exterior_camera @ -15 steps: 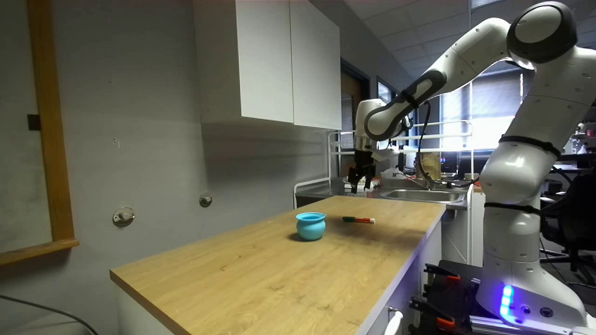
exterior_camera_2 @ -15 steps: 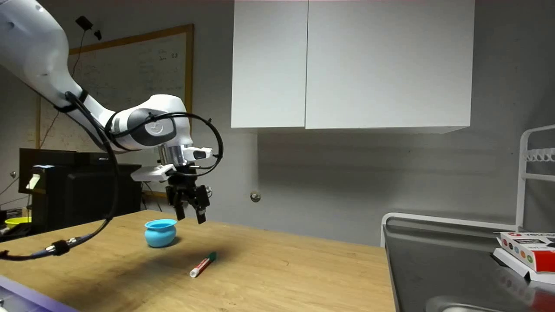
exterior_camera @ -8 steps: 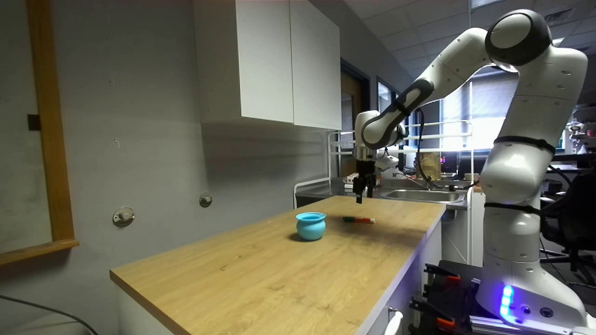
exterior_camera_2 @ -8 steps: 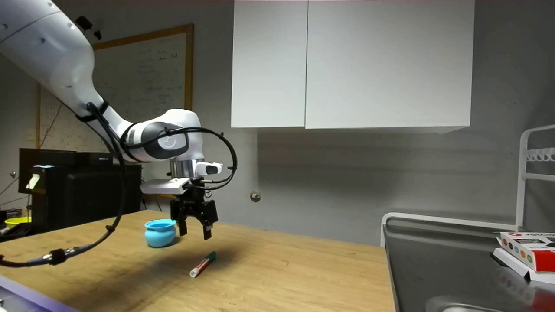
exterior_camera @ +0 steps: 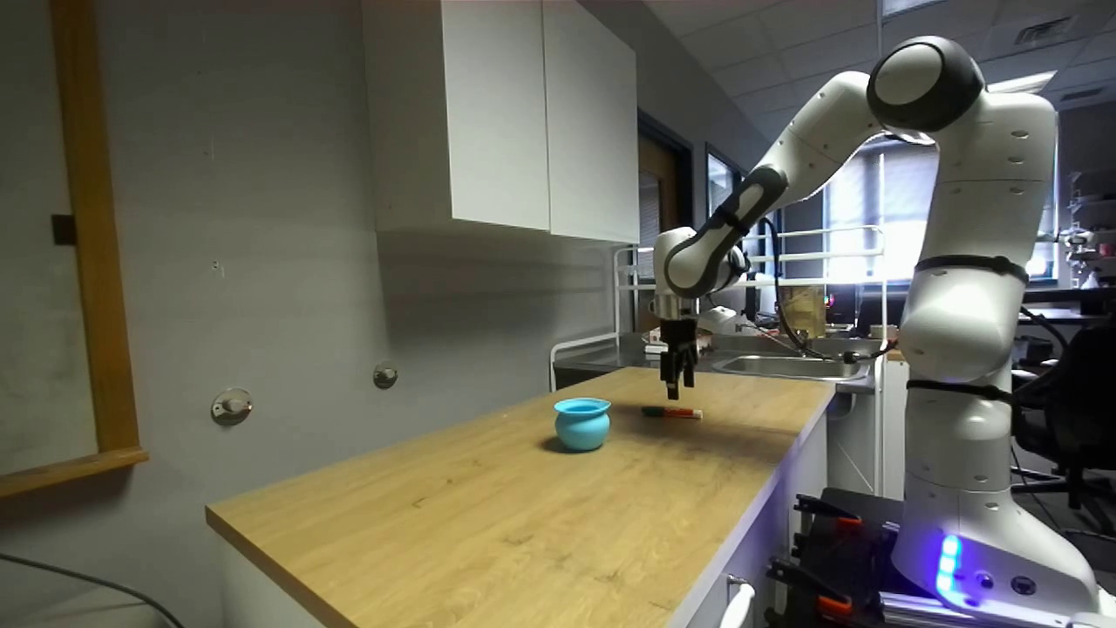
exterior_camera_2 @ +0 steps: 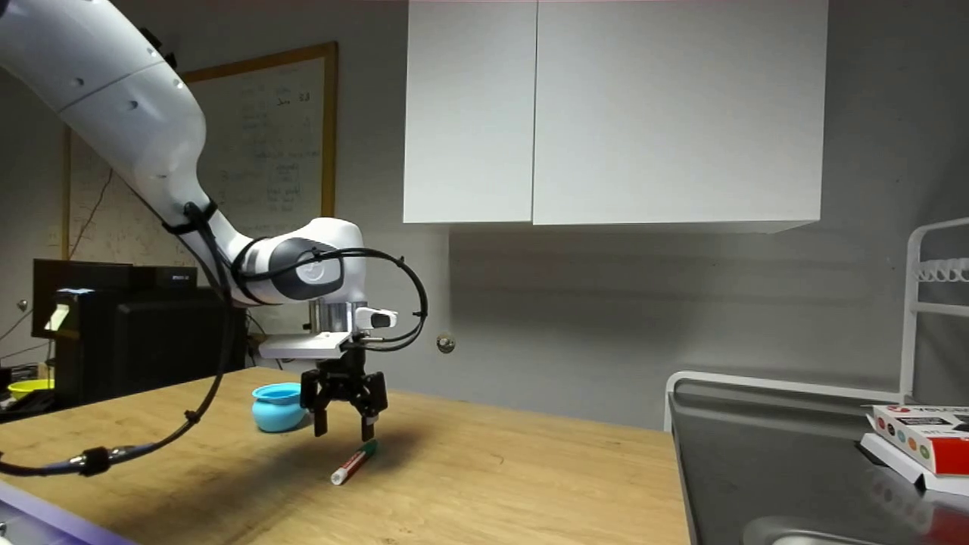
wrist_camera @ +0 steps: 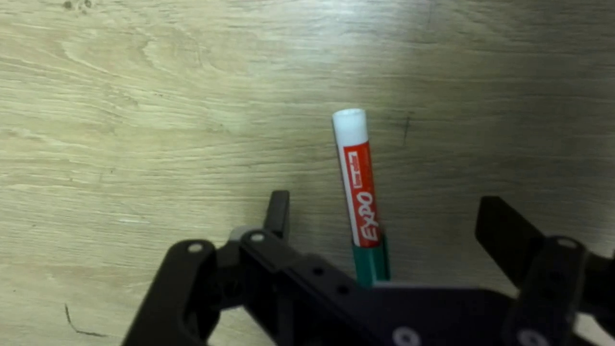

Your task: Put the green marker in the blue bowl

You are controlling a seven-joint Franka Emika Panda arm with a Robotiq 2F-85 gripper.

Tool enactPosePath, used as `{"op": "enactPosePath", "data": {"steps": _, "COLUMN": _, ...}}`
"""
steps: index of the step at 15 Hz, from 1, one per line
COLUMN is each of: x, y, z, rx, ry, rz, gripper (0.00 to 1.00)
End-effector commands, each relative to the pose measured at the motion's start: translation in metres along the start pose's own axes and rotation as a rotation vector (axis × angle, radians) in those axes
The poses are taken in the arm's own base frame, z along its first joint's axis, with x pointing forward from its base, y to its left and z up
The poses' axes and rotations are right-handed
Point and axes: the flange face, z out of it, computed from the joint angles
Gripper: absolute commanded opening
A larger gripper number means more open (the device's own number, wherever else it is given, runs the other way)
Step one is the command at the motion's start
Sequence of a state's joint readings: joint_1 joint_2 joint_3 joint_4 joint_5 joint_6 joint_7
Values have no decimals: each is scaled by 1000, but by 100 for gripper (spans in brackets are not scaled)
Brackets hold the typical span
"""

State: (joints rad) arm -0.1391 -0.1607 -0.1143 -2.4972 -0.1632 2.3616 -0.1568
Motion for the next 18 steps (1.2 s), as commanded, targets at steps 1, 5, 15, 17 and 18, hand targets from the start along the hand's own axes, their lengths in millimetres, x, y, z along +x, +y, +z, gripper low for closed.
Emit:
{"op": "enactPosePath", "data": {"steps": 1, "x": 17, "y": 9, "z": 8, "rx": -10, "ry": -37, "rz": -46, "gripper": 100}}
{"op": "enactPosePath", "data": {"steps": 5, "x": 27, "y": 15, "z": 22, "rx": -2, "ry": -64, "rz": -61, "gripper": 100}}
{"op": "enactPosePath", "data": {"steps": 15, "x": 43, "y": 21, "z": 51, "rx": 4, "ry": -111, "rz": -67, "gripper": 52}}
{"op": "enactPosePath", "data": {"steps": 17, "x": 45, "y": 23, "z": 47, "rx": 0, "ry": -103, "rz": -64, "gripper": 36}}
{"op": "enactPosePath", "data": {"steps": 18, "x": 45, "y": 23, "z": 46, "rx": -3, "ry": -100, "rz": -61, "gripper": 27}}
